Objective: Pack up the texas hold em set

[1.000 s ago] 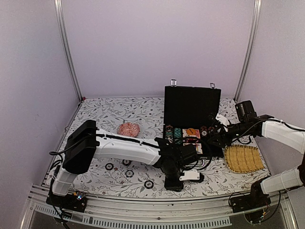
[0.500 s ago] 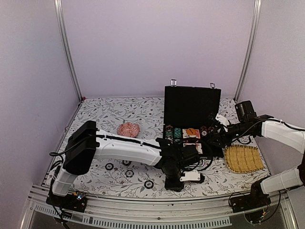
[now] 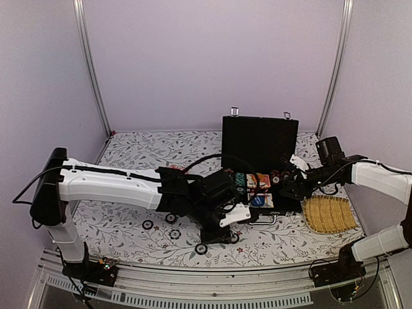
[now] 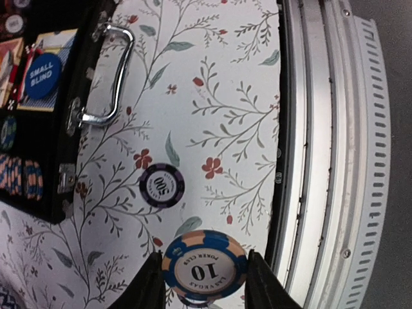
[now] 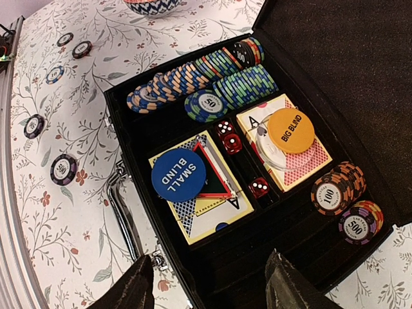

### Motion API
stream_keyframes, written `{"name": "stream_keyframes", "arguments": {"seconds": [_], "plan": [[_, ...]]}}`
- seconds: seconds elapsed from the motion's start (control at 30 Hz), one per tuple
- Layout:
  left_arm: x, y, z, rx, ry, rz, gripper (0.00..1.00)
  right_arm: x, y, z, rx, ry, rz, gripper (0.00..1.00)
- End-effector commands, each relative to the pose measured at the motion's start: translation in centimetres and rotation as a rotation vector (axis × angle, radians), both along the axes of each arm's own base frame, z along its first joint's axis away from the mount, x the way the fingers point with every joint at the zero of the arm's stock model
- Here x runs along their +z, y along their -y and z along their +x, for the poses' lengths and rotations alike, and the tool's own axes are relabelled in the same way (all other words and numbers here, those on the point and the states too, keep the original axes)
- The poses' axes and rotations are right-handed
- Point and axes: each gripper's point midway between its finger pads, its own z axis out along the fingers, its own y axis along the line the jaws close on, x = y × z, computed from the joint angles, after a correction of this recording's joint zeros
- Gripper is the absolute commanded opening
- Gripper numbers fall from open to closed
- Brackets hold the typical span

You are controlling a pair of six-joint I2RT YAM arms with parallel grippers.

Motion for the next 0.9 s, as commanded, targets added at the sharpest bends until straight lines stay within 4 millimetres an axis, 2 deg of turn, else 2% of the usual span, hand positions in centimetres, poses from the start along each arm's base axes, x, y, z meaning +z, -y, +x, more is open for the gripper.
{"name": "stream_keyframes", "arguments": {"seconds": [0.0, 0.17, 0.33, 0.6, 0.87], "plan": [[-0.6, -4.4, 1.5, 0.169, -0.031, 0.019, 0.29, -0.2, 0.0, 0.2, 0.006, -0.001, 0.004, 0.6], [-3.0, -9.6, 1.8, 0.295, -0.058, 0.11, 0.29, -0.4, -0.1, 0.1, 0.008, -0.011, 0.003, 0.6], [-4.7, -12.8, 3.5, 0.397, -0.072, 0.153, 0.28, -0.7, -0.1, 0.1, 0.011, -0.023, 0.004, 0.6], [-6.7, -14.8, 5.1, 0.448, -0.075, 0.222, 0.27, -0.9, 0.0, 0.0, 0.009, -0.029, -0.003, 0.6], [-7.8, -16.0, 5.3, 0.477, -0.091, 0.255, 0.27, -1.1, 0.0, 0.0, 0.01, -0.035, -0.007, 0.6]]}}
